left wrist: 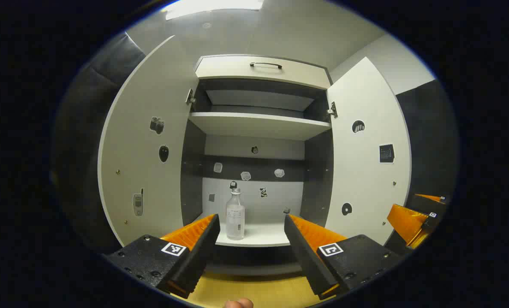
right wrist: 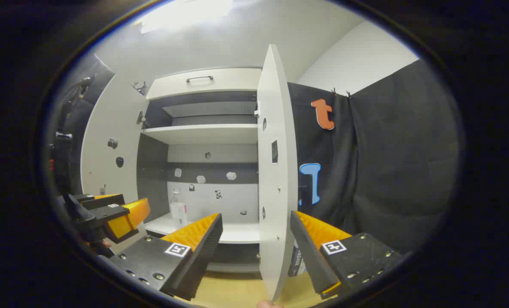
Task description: Grasp the bottle in the cabinet with the left hand and place it on the coaster, then close the right door with the right hand and the left door with the left hand.
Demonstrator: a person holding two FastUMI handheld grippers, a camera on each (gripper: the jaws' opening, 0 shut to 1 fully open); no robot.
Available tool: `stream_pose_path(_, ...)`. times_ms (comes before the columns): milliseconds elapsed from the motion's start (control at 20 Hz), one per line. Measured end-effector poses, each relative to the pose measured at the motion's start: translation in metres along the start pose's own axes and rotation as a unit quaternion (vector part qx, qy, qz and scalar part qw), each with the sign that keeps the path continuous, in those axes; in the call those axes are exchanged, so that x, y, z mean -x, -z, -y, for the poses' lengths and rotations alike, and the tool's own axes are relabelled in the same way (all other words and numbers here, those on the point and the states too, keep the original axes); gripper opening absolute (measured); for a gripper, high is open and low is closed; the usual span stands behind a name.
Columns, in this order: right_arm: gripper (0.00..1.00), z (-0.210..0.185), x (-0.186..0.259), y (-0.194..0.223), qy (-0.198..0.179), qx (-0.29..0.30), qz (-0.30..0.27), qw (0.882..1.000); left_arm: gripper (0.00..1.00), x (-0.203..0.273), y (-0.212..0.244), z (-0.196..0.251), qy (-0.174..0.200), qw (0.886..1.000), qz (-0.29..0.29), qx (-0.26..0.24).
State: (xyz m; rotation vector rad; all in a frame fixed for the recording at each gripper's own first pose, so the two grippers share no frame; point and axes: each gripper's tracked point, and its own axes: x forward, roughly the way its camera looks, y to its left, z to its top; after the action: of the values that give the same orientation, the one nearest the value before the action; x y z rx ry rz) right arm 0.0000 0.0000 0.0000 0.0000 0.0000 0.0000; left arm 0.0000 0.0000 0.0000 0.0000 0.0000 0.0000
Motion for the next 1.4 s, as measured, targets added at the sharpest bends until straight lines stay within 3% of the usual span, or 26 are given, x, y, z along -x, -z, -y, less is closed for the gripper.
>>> stream_pose_path(800,0.93,0.009,0.002,-0.01,-0.007,0.002,0.012,1.0,0.96,-0.008,0.004,0.005,-0.013,1.0,-0.017,-0.017)
stream_pose_path(1150,0.96,0.044,0.01,-0.009,0.039,0.02,0.01,0.999,0.96,-0.095,0.013,-0.031,-0.043,0.996,-0.039,-0.065)
stream_pose_path(1400,0.96,0.075,0.012,-0.008,0.089,0.043,0.007,0.995,0.95,-0.161,0.03,-0.047,-0.061,0.994,-0.059,-0.063)
